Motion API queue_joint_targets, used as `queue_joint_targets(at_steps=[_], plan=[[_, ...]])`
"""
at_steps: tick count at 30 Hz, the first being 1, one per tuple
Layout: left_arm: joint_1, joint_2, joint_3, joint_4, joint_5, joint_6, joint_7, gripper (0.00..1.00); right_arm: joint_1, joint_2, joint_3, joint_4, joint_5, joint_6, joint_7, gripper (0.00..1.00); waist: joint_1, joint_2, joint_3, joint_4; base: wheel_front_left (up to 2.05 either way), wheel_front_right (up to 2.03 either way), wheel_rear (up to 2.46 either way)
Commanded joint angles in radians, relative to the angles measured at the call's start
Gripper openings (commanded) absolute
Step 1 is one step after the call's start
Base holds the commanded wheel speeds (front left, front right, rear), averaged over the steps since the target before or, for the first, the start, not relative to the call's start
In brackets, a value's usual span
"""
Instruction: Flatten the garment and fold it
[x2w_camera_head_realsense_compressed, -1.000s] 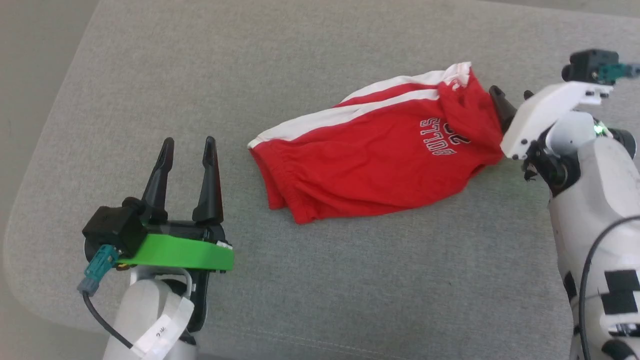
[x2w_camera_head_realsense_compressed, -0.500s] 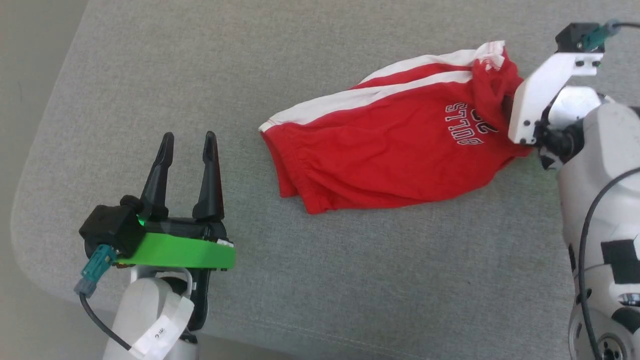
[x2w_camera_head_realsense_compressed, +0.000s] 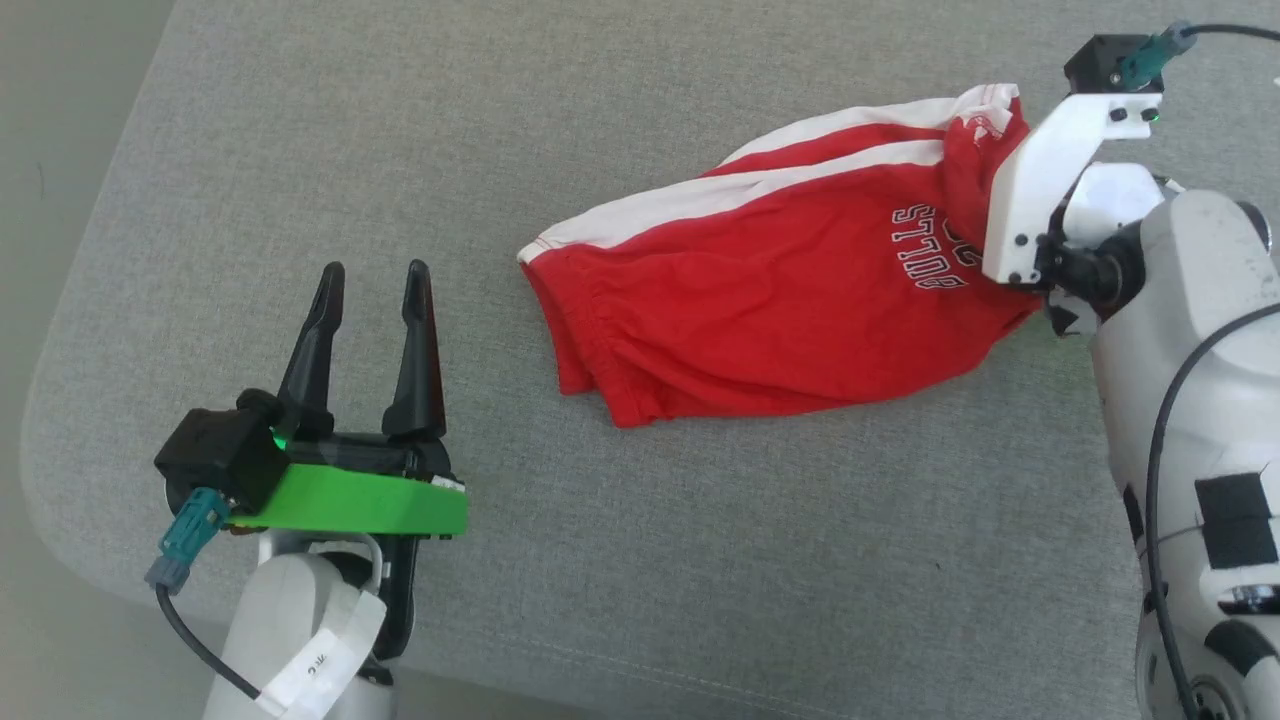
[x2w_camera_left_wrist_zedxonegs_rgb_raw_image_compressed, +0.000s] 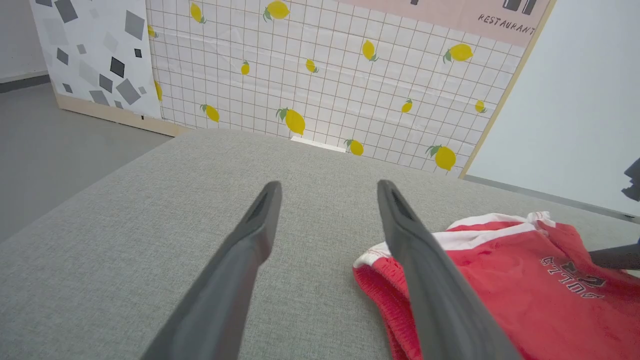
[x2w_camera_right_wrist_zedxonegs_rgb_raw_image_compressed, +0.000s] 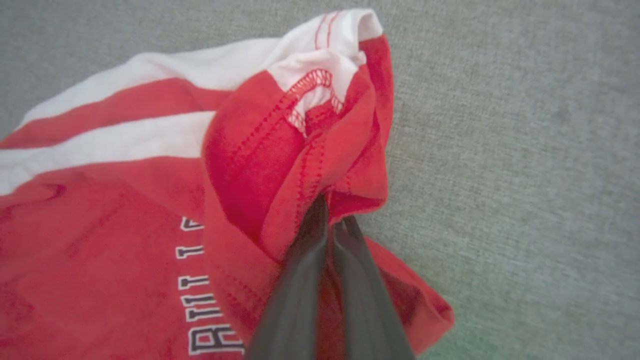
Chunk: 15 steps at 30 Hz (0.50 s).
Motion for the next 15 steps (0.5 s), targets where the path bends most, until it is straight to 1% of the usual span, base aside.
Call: queue_joint_targets(at_steps=[1,2,3,7,12,15], plan=[[-0.004,-0.003,0.002,0.002,-0.002,-0.007,-0.004,1.00,0.046,0.011,0.006,0.004,0.012,-0.001,-0.001,0.00,0.0000,0.0000,-0.008,-0.006,0.00,0.00,0.00],[-0.001,-0.003,0.004,0.004,-0.001,-0.007,-0.004,1.00,0.053,0.011,0.004,-0.005,0.016,-0.001,-0.009,0.00,0.0000,0.0000,-0.013,-0.008,0.00,0.00,0.00],[0.010,-0.003,0.005,0.010,0.004,-0.007,-0.004,1.00,0.086,0.003,-0.003,-0.041,0.020,-0.001,-0.040,0.00,0.0000,0.0000,-0.033,-0.016,0.00,0.00,0.00],[0.028,-0.004,0.002,0.017,0.013,-0.007,-0.004,1.00,0.145,-0.025,-0.017,-0.098,0.029,-0.001,-0.074,0.00,0.0000,0.0000,-0.063,-0.031,0.00,0.00,0.00],[0.052,-0.004,0.007,0.021,0.027,-0.007,-0.004,1.00,0.241,-0.064,-0.054,-0.186,0.037,-0.001,-0.096,0.00,0.0000,0.0000,-0.102,-0.060,0.00,0.00,0.00],[0.065,-0.004,0.008,0.022,0.035,-0.007,-0.004,1.00,0.308,-0.083,-0.096,-0.259,0.026,-0.001,-0.099,0.00,0.0000,0.0000,-0.120,-0.078,0.00,0.00,0.00]])
